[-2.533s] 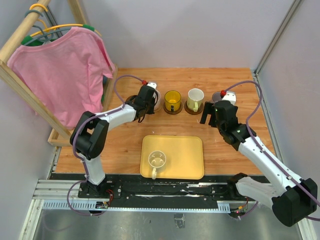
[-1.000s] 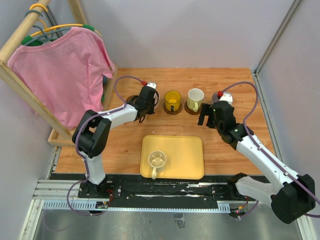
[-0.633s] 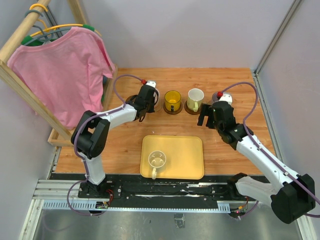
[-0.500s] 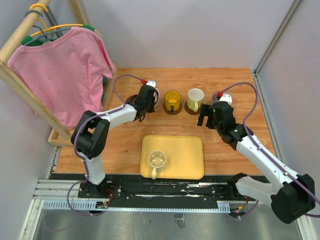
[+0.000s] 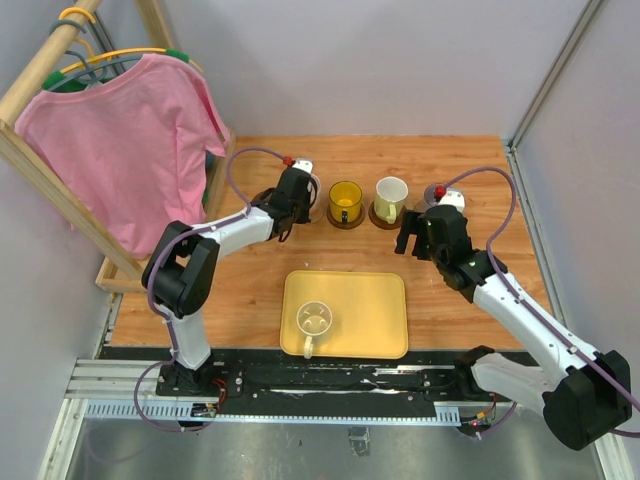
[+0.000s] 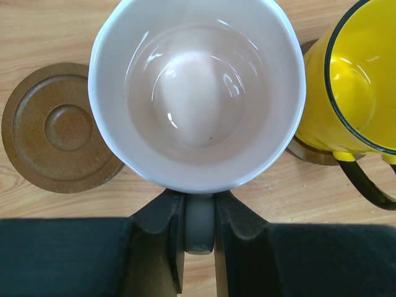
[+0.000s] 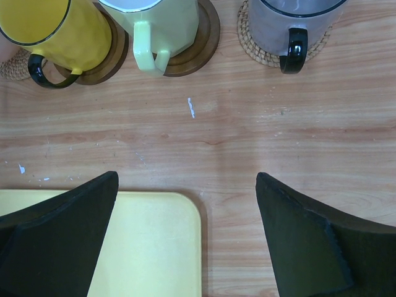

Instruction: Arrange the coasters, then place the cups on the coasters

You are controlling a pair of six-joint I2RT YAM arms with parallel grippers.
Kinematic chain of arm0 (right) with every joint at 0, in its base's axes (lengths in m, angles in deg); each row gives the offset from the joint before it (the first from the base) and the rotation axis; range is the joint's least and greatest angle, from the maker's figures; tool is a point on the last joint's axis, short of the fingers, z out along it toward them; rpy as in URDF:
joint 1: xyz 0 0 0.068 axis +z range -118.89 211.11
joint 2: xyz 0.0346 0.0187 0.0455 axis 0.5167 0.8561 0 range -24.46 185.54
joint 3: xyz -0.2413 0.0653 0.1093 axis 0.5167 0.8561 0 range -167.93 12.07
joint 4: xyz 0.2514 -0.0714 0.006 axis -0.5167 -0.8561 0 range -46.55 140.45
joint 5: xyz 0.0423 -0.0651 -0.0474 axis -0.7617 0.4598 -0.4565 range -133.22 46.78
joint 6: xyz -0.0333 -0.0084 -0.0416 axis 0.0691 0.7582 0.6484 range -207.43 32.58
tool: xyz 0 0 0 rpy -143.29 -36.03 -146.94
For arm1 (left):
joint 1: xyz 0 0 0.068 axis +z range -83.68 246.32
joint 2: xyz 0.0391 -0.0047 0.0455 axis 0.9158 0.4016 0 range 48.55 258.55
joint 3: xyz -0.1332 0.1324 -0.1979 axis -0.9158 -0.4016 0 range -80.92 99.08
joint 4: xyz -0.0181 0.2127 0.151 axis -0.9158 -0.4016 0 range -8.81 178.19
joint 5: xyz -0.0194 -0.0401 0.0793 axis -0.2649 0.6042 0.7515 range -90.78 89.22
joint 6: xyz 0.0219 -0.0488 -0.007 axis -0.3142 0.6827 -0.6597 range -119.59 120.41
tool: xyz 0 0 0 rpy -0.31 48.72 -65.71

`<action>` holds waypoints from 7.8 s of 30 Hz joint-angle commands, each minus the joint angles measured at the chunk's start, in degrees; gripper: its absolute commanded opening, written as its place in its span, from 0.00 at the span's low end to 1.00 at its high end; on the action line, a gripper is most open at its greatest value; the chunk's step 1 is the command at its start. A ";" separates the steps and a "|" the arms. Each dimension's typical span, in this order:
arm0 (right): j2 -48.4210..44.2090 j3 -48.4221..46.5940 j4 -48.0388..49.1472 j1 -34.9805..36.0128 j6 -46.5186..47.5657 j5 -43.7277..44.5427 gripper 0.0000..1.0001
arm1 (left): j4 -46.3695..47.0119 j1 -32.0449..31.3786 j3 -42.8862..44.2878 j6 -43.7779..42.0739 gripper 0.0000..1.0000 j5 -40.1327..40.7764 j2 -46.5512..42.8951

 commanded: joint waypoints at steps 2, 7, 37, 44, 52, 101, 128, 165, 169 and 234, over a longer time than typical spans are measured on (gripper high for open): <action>-1.15 0.63 0.28 -1.93 -0.82 0.07 0.94 | 4.58 0.29 3.28 -0.45 0.13 0.97 -0.04; -1.07 0.60 0.31 -1.93 -0.91 0.16 0.94 | 4.26 0.29 3.06 -0.38 0.13 0.76 0.52; -0.65 0.56 0.32 -1.92 -1.17 -0.38 0.94 | 3.73 0.29 1.97 0.01 0.20 0.37 1.51; -0.62 0.32 0.39 -1.98 -1.23 -0.54 0.94 | 2.59 0.28 1.98 0.34 0.37 0.58 1.01; -0.38 0.17 0.53 -1.98 -1.49 -1.33 0.94 | 1.71 0.29 1.36 0.95 0.48 0.68 -0.04; -0.45 1.12 -1.49 -2.93 0.16 1.20 0.98 | -31.87 -24.88 -27.13 21.50 1.00 -21.17 -51.94; -2.95 5.19 0.97 -2.95 -0.66 -0.96 0.98 | -32.77 -35.84 -30.89 30.65 0.79 -3.23 -40.59; -0.40 4.89 2.40 -2.95 -1.04 -4.11 0.98 | -25.42 -35.84 -33.28 28.01 0.05 3.31 -40.67; -0.96 5.06 2.36 -2.95 -0.80 -3.42 0.98 | -24.59 -35.84 -32.11 26.94 0.05 5.98 -42.05; -1.83 2.63 3.37 -5.85 2.85 0.96 0.98 | 15.11 14.36 -9.68 -3.97 0.10 -3.38 -9.13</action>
